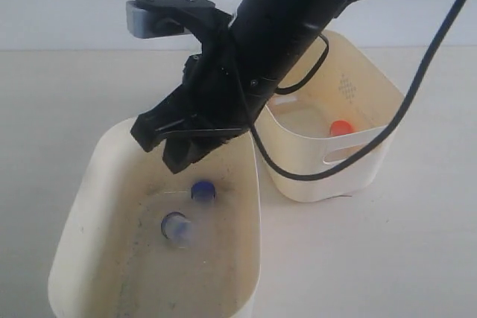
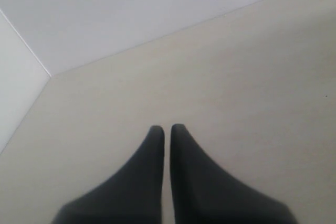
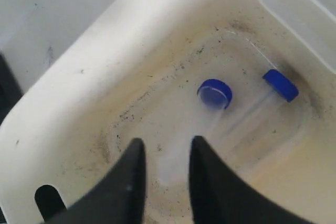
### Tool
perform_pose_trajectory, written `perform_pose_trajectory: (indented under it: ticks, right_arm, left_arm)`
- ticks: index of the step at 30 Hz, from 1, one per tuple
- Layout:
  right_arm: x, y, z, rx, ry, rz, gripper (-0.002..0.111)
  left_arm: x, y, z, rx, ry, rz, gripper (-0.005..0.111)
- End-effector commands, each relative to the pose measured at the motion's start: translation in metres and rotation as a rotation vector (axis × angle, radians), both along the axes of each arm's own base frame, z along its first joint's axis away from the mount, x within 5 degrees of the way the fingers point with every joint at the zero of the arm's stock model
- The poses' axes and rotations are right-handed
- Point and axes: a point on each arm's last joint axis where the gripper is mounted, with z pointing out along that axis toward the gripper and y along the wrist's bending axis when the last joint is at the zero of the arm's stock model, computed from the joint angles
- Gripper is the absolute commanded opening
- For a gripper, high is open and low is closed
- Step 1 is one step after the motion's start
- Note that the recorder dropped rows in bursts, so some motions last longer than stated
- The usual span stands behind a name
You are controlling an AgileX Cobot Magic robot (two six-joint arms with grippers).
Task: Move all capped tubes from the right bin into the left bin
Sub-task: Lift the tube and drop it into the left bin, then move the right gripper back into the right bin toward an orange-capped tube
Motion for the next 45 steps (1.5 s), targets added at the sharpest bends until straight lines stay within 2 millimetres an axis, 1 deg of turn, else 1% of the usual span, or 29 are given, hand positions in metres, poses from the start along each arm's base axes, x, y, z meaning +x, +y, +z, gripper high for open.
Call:
perform_pose_trajectory:
  ticks: [1, 2, 5, 6, 8, 10, 12, 13, 15, 17, 18, 19, 24, 27, 32, 36, 42, 45]
  right_arm:
    - [0.002, -0.010, 0.008, -0.077, -0.115, 0.047, 0.000]
    - [0.003, -0.015, 0.010, -0.120, -0.157, 0.049, 0.000]
    - [0.016, -0.044, 0.020, -0.287, -0.292, -0.025, 0.000]
    - [0.023, -0.055, 0.025, -0.305, -0.327, -0.065, 0.000]
    - [0.039, -0.080, 0.028, -0.341, -0.385, -0.067, 0.000]
    - [0.055, -0.106, 0.027, -0.355, -0.419, -0.054, 0.000]
    - [0.069, -0.124, 0.023, -0.332, -0.450, -0.037, 0.000]
    - [0.074, -0.131, 0.020, -0.334, -0.478, 0.019, 0.000]
    - [0.082, -0.143, 0.015, -0.392, -0.555, 0.193, 0.000]
    - [0.087, -0.151, 0.009, -0.476, -0.638, 0.422, 0.000]
    - [0.088, -0.151, 0.008, -0.498, -0.669, 0.496, 0.000]
    - [0.091, -0.151, 0.008, -0.507, -0.693, 0.513, 0.000]
    - [0.107, -0.146, -0.001, -0.495, -0.672, 0.509, 0.000]
    - [0.120, -0.143, -0.014, -0.486, -0.620, 0.527, 0.000]
    - [0.142, -0.138, -0.028, -0.490, -0.594, 0.547, 0.000]
    - [0.149, -0.136, -0.046, -0.498, -0.570, 0.645, 0.000]
    - [0.163, -0.134, -0.071, -0.514, -0.598, 0.641, 0.000]
    - [0.166, -0.133, -0.083, -0.518, -0.591, 0.661, 0.000]
  left_arm:
    - [0.000, 0.000, 0.001, -0.012, -0.007, -0.004, 0.004]
    - [0.000, 0.000, 0.001, -0.012, -0.007, -0.004, 0.004]
    - [0.000, 0.000, 0.001, -0.012, -0.007, -0.004, 0.004]
    - [0.000, 0.000, 0.001, -0.012, -0.007, -0.004, 0.004]
    - [0.000, 0.000, 0.001, -0.012, -0.007, -0.004, 0.004]
    - [0.000, 0.000, 0.001, -0.012, -0.007, -0.004, 0.004]
    - [0.000, 0.000, 0.001, -0.012, -0.007, -0.004, 0.004]
    - [0.000, 0.000, 0.001, -0.012, -0.007, -0.004, 0.004]
    - [0.000, 0.000, 0.001, -0.012, -0.007, -0.004, 0.004]
    - [0.000, 0.000, 0.001, -0.012, -0.007, -0.004, 0.004]
    - [0.000, 0.000, 0.001, -0.012, -0.007, -0.004, 0.004]
    - [0.000, 0.000, 0.001, -0.012, -0.007, -0.004, 0.004]
    - [0.000, 0.000, 0.001, -0.012, -0.007, -0.004, 0.004]
    - [0.000, 0.000, 0.001, -0.012, -0.007, -0.004, 0.004]
    - [0.000, 0.000, 0.001, -0.012, -0.007, -0.004, 0.004]
    - [0.000, 0.000, 0.001, -0.012, -0.007, -0.004, 0.004]
    - [0.000, 0.000, 0.001, -0.012, -0.007, -0.004, 0.004]
    - [0.000, 0.000, 0.001, -0.012, -0.007, -0.004, 0.004]
